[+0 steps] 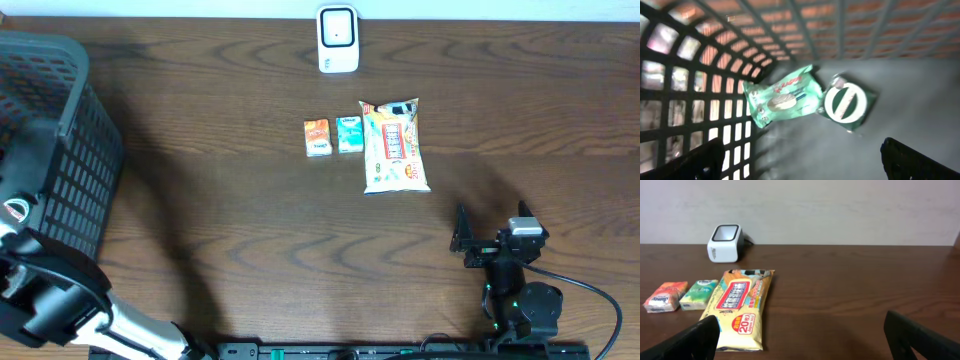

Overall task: Scan the item barcode
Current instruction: 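Reach the left gripper into the basket toward the green Zam-Buk box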

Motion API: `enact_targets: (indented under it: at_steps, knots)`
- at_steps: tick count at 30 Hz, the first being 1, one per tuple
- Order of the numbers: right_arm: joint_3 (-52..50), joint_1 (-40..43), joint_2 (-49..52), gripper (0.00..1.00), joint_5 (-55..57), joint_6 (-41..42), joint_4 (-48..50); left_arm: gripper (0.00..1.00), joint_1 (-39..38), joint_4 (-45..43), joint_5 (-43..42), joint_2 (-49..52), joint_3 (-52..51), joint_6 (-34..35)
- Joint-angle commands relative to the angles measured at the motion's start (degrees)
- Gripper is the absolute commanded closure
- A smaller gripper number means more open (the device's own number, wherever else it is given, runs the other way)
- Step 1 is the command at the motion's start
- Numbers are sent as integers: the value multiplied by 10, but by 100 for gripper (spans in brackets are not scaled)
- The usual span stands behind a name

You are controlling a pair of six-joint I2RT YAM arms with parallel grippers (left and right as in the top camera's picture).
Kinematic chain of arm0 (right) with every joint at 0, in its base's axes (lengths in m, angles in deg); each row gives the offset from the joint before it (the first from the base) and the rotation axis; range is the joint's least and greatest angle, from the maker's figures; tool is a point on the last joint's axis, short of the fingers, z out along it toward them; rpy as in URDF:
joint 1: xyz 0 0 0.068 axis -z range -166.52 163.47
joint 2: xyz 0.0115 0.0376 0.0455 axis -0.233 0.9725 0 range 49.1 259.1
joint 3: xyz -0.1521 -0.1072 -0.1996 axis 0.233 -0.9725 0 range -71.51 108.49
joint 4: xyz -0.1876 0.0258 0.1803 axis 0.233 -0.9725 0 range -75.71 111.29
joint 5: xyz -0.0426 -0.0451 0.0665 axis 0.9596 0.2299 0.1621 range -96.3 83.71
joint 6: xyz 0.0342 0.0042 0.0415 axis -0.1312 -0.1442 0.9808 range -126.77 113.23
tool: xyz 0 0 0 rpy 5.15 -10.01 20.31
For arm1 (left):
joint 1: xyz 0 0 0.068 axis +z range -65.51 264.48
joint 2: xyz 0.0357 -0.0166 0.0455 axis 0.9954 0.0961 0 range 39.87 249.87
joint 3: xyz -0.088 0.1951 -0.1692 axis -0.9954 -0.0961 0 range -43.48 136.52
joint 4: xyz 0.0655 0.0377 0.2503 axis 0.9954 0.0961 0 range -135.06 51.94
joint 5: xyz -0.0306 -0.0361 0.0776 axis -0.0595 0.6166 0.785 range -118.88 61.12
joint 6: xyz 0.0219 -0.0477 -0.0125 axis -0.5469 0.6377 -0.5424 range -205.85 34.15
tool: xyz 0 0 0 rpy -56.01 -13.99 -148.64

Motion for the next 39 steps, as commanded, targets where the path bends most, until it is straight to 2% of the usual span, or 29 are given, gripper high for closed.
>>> enact_targets:
  at_steps: [1, 8, 10, 11, 15, 17, 33, 39]
  knots:
    - [-2, -2, -3, 1, 5, -6, -2, 2, 14, 0, 3, 24, -17, 31]
    - [-2, -2, -3, 1, 5, -6, -2, 5, 20, -7, 0, 69, -26, 34]
    - [-2, -2, -3, 1, 5, -6, -2, 5, 20, -17, -26, 75, -27, 32]
    - [-2, -2, -3, 1, 5, -6, -2, 5, 20, -22, -48, 77, -27, 21]
    - [-2, -2, -3, 1, 5, -6, -2, 5, 19, -63, -168, 80, -27, -99]
    - [-2, -2, -3, 1, 5, -6, -2, 5, 20, -72, -189, 80, -27, -123]
    - [-2, -2, -3, 1, 5, -6, -2, 5, 30, -92, -157, 135, -39, -124]
    - [-2, -2, -3, 1, 5, -6, -2, 5, 30, -112, -102, 156, -39, -123]
